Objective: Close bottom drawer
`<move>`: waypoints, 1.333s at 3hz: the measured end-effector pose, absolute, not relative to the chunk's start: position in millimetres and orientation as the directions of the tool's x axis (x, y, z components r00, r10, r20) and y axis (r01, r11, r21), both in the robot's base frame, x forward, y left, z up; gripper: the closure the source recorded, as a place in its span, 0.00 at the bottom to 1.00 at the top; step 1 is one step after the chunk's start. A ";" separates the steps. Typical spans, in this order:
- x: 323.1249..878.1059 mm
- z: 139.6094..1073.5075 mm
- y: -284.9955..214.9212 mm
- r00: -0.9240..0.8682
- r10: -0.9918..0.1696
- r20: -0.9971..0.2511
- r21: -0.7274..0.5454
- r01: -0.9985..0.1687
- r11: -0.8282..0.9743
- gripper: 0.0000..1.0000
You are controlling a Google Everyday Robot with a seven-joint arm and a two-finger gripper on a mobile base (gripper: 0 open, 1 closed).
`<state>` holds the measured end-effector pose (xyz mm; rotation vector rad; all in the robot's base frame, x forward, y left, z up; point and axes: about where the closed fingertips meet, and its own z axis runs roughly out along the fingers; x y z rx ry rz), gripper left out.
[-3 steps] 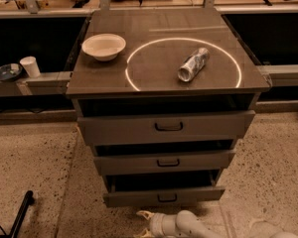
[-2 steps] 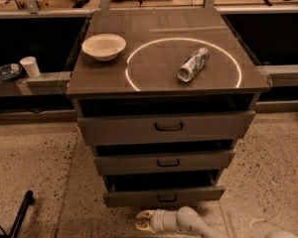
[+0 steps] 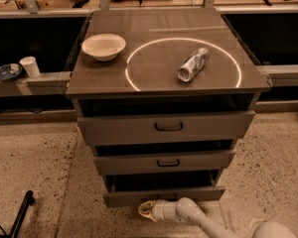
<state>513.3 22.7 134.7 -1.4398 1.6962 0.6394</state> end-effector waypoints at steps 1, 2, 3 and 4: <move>526.2 135.6 20.8 -0.025 -0.573 -0.819 -0.136 -0.962 0.237 0.74; 532.5 133.6 20.8 -0.027 -0.579 -0.815 -0.139 -0.961 0.240 0.51; 531.0 128.9 25.8 -0.021 -0.588 -0.808 -0.115 -0.974 0.193 0.28; 528.5 128.3 28.6 -0.019 -0.587 -0.809 -0.107 -0.978 0.180 0.04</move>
Offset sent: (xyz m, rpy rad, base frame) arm 0.0298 -0.0067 -0.0021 -0.0334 -0.0210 -0.0322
